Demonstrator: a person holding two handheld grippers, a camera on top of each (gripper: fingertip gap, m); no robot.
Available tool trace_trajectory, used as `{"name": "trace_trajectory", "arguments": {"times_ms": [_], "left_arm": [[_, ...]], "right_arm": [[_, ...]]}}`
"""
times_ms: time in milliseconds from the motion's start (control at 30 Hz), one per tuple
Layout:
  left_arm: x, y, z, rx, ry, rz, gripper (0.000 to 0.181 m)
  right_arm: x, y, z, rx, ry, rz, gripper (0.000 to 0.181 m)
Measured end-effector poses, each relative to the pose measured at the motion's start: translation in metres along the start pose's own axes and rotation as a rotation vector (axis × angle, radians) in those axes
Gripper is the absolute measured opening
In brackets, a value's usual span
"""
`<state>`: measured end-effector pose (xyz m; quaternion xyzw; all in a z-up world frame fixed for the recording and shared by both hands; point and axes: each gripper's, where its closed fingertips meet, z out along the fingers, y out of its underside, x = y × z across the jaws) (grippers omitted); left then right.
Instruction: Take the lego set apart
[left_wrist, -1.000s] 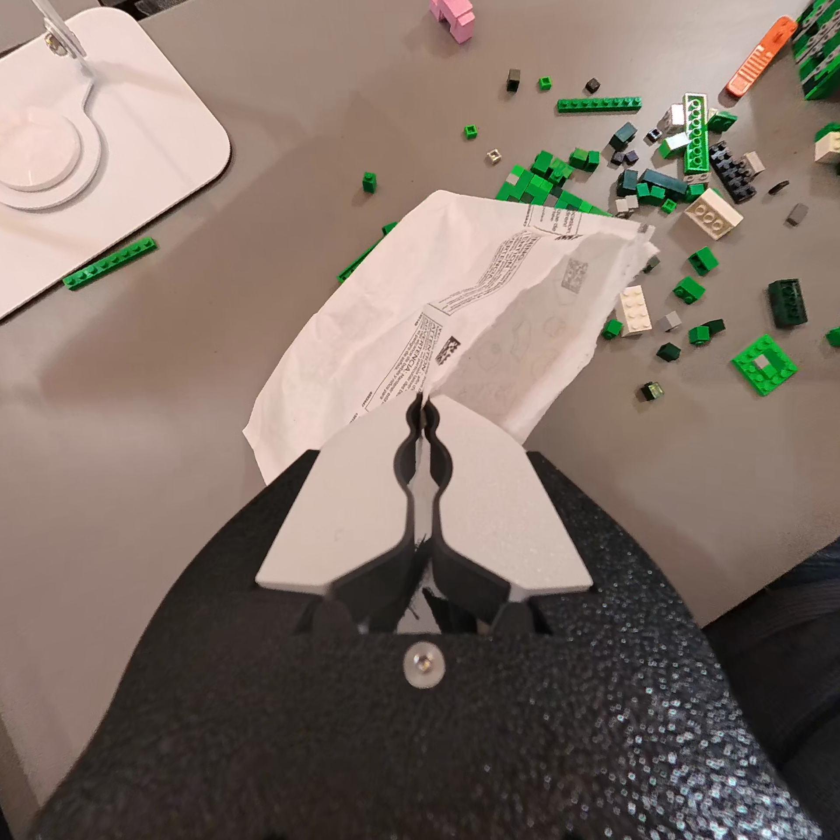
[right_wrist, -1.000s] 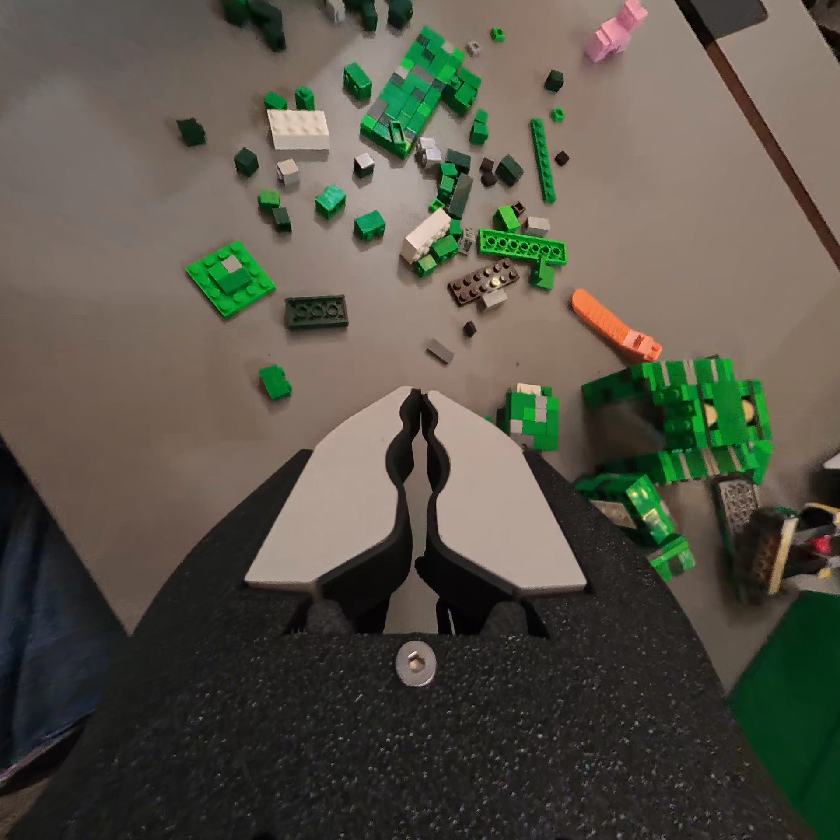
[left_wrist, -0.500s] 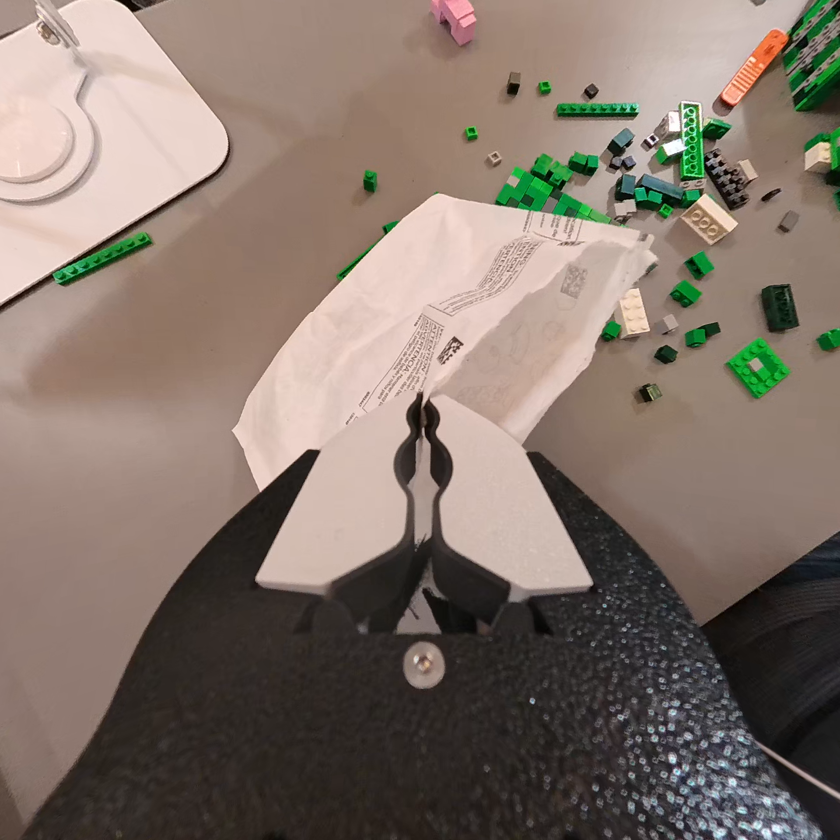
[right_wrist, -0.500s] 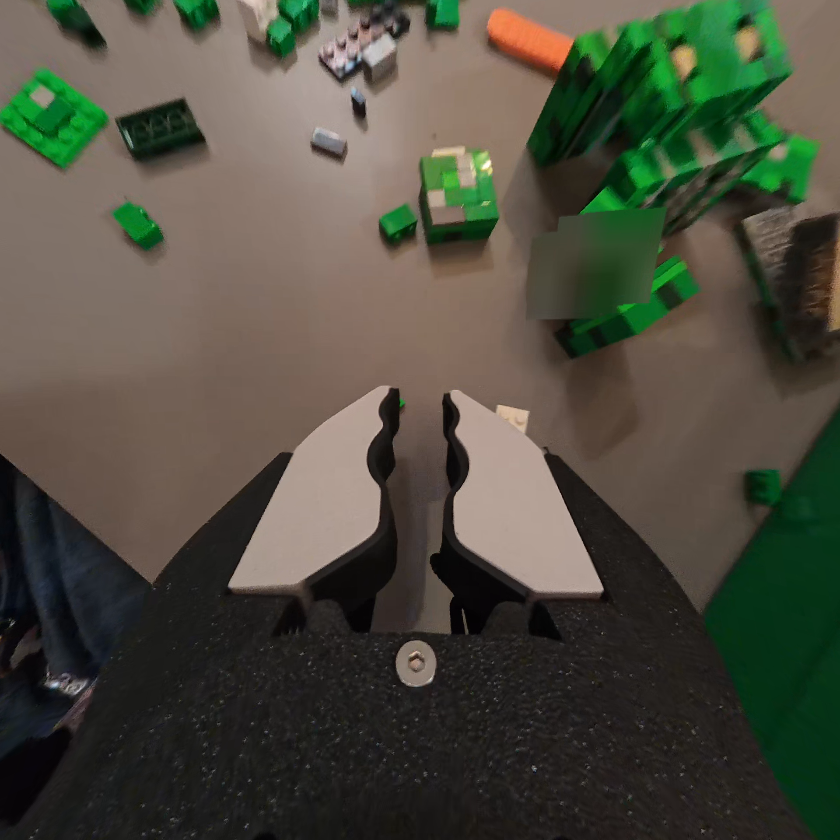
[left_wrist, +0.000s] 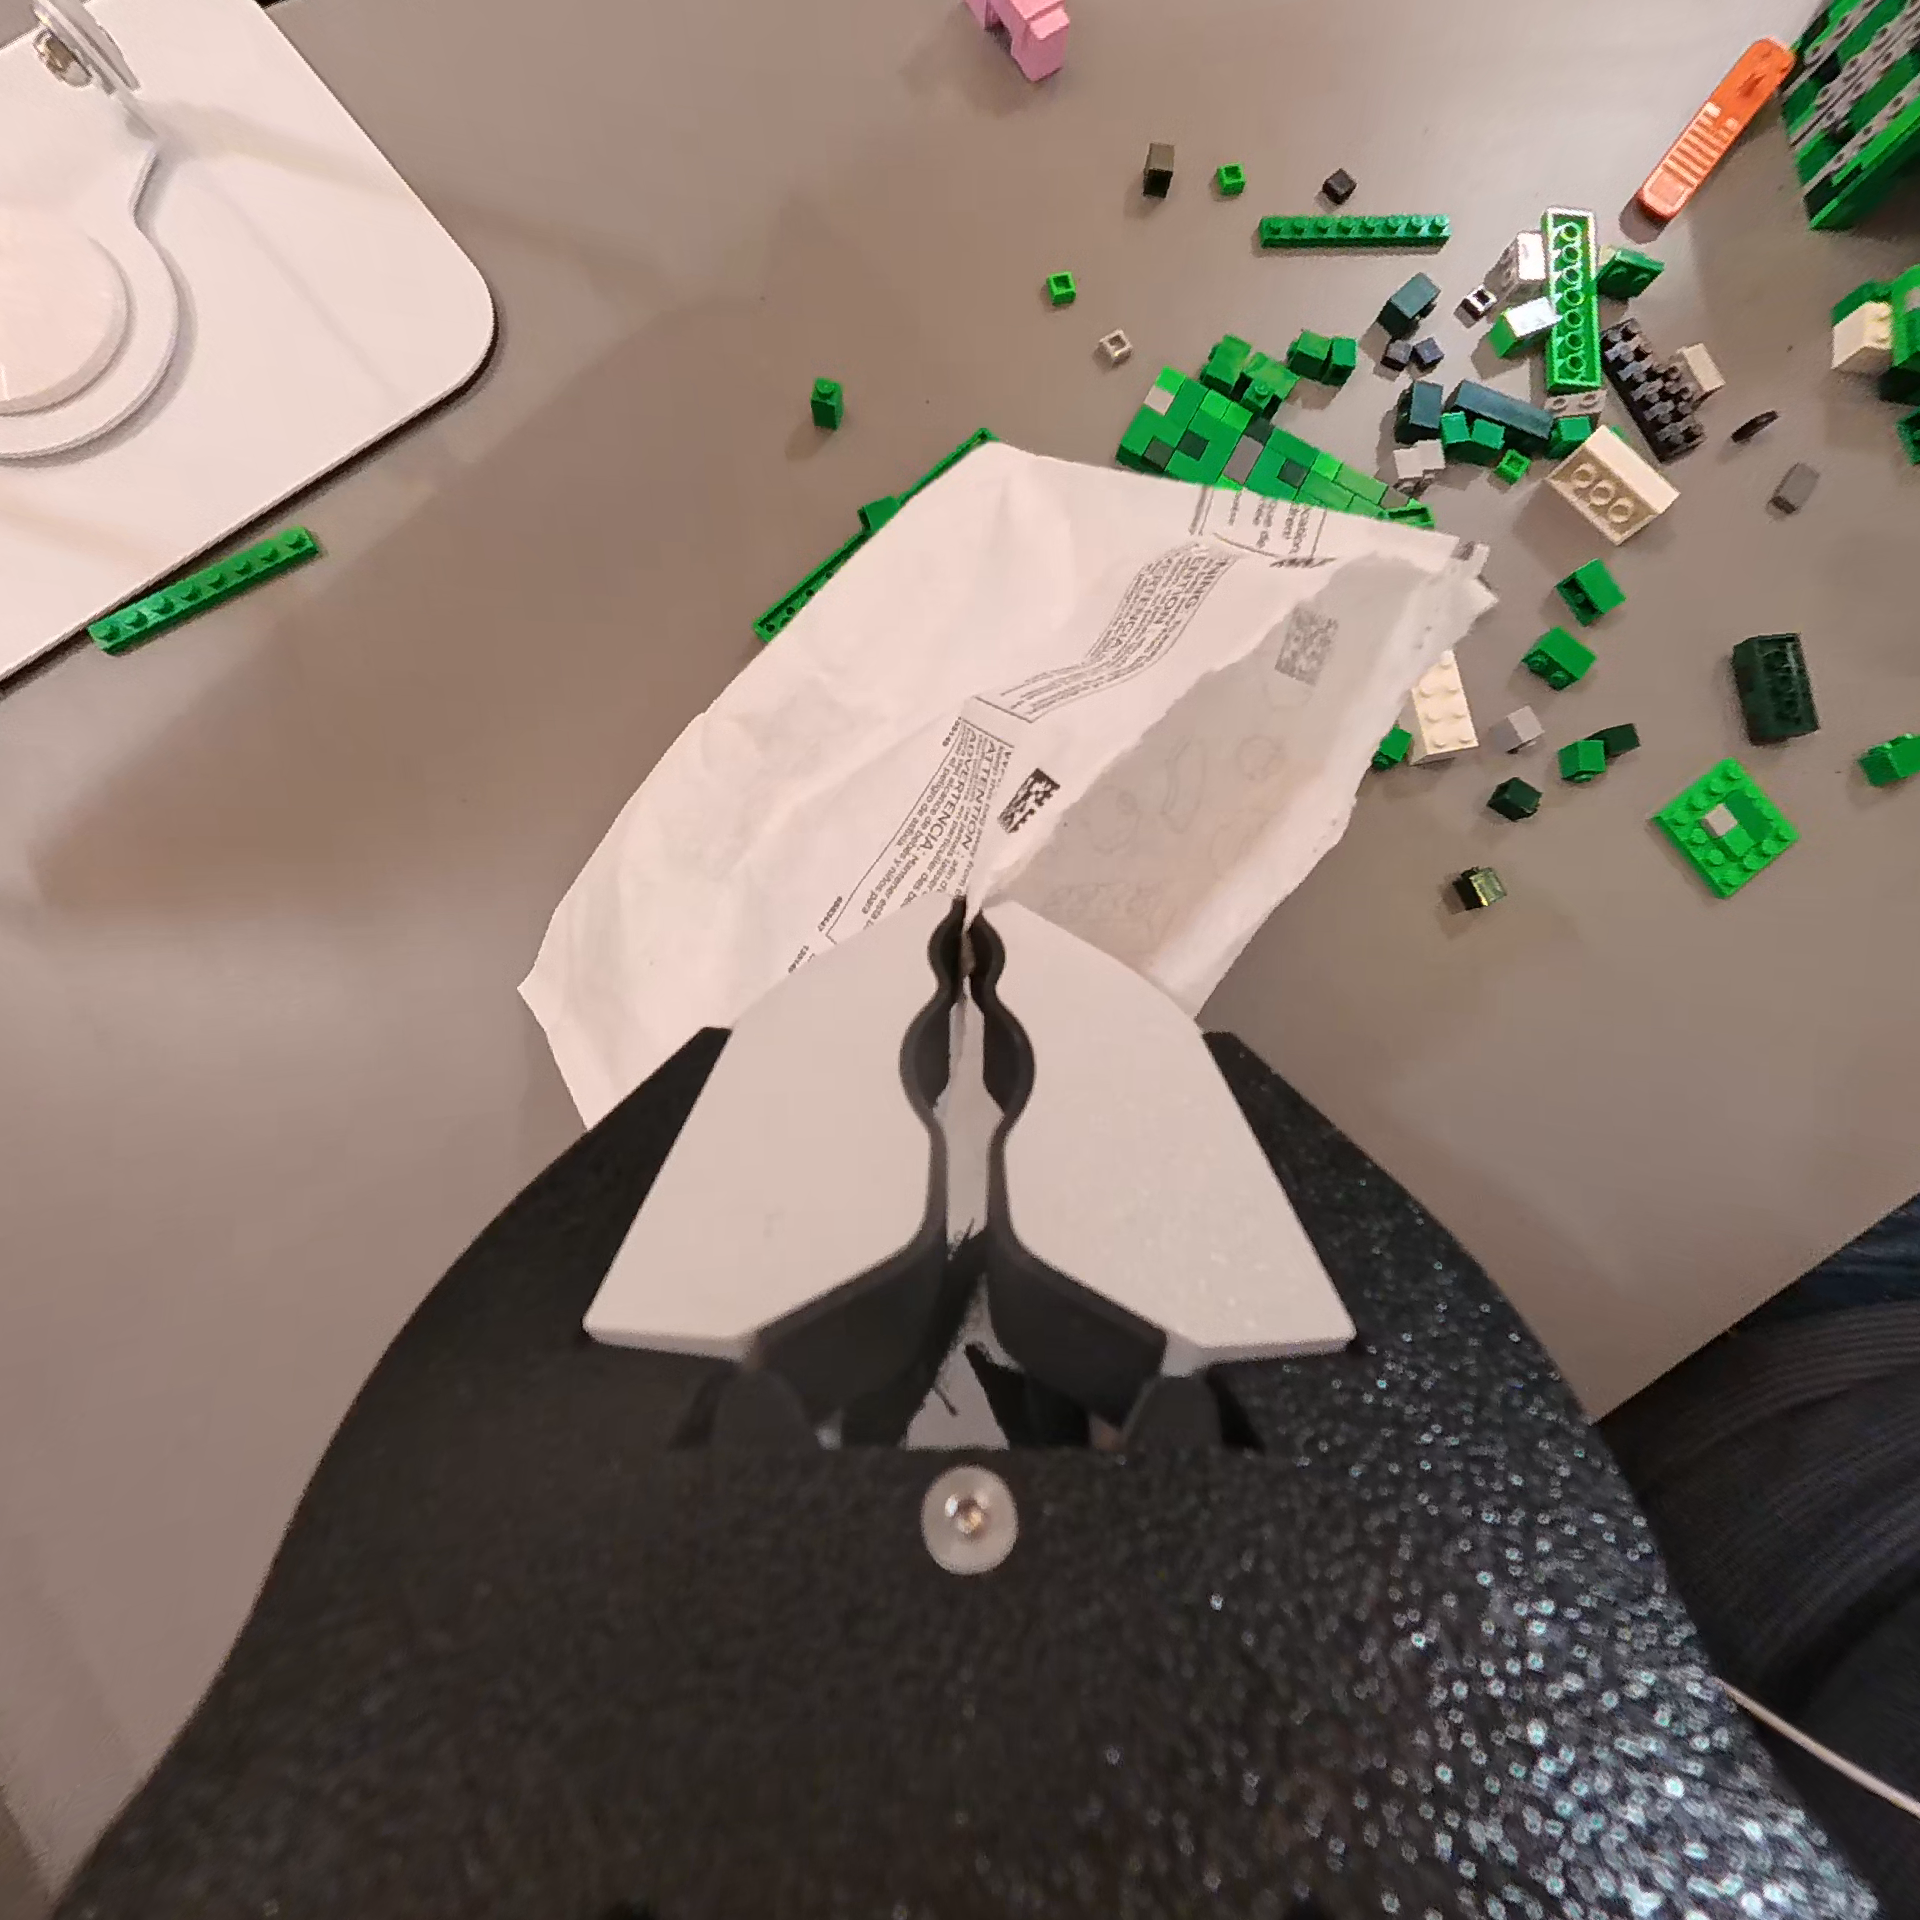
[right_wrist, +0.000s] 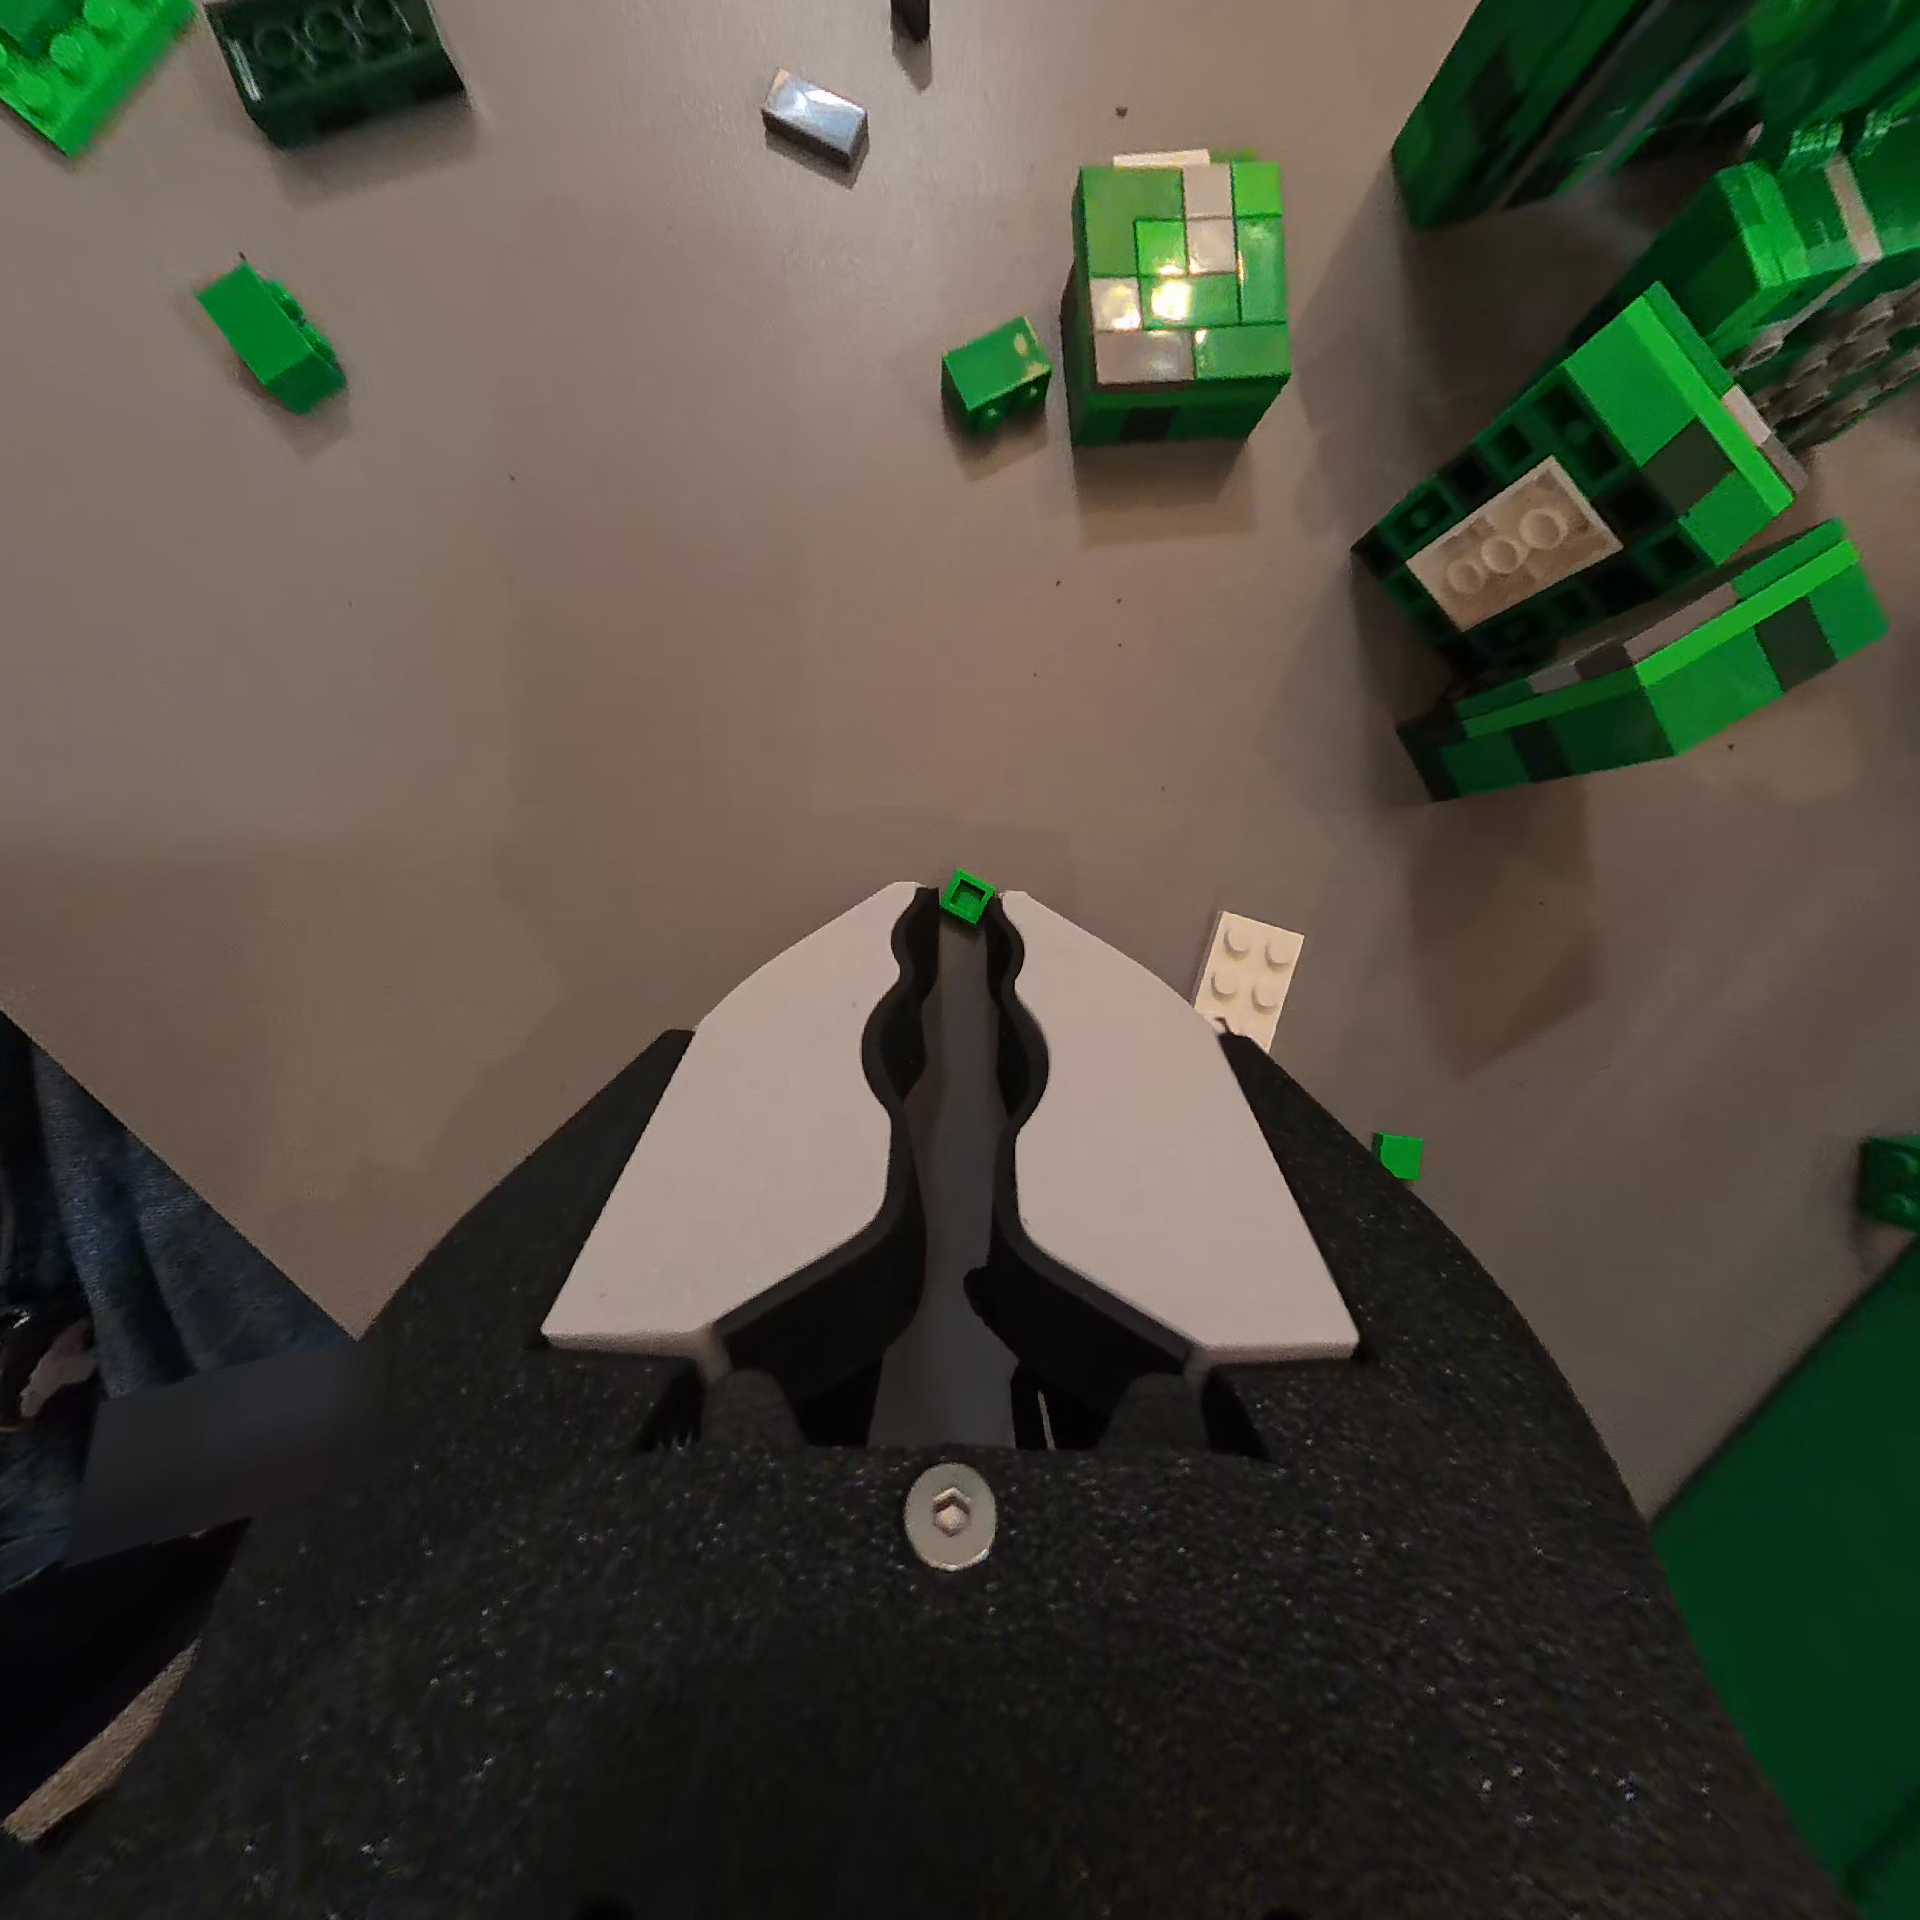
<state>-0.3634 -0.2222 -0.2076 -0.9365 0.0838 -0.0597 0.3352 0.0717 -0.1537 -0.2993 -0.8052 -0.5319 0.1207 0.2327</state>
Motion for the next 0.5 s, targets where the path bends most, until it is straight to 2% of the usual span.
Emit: {"name": "trace_trajectory", "arguments": {"times_ms": [100,167,267,367,433,500], "left_arm": [[0.0,0.0,0.0,0.002,0.001,0.0,0.0],[-0.001,-0.001,0.0,0.005,-0.001,-0.002,0.0],[-0.001,-0.002,0.002,0.001,-0.011,-0.003,0.0],[0.001,-0.001,0.005,-0.017,-0.024,0.01,0.0],[0.003,-0.002,0.005,-0.02,-0.032,0.022,0.0],[0.005,-0.003,0.004,-0.02,-0.04,0.032,0.0]], "right_arm": [[-0.003,-0.012,-0.003,0.037,0.011,-0.026,0.008],[-0.013,-0.043,-0.009,0.125,0.008,-0.073,0.008],[-0.052,-0.124,-0.015,0.322,-0.022,-0.228,0.008],[-0.124,-0.214,-0.015,0.525,-0.138,-0.433,0.008],[-0.168,-0.26,-0.01,0.611,-0.184,-0.555,0.008],[-0.198,-0.294,0.0,0.658,-0.171,-0.642,0.007]]}}
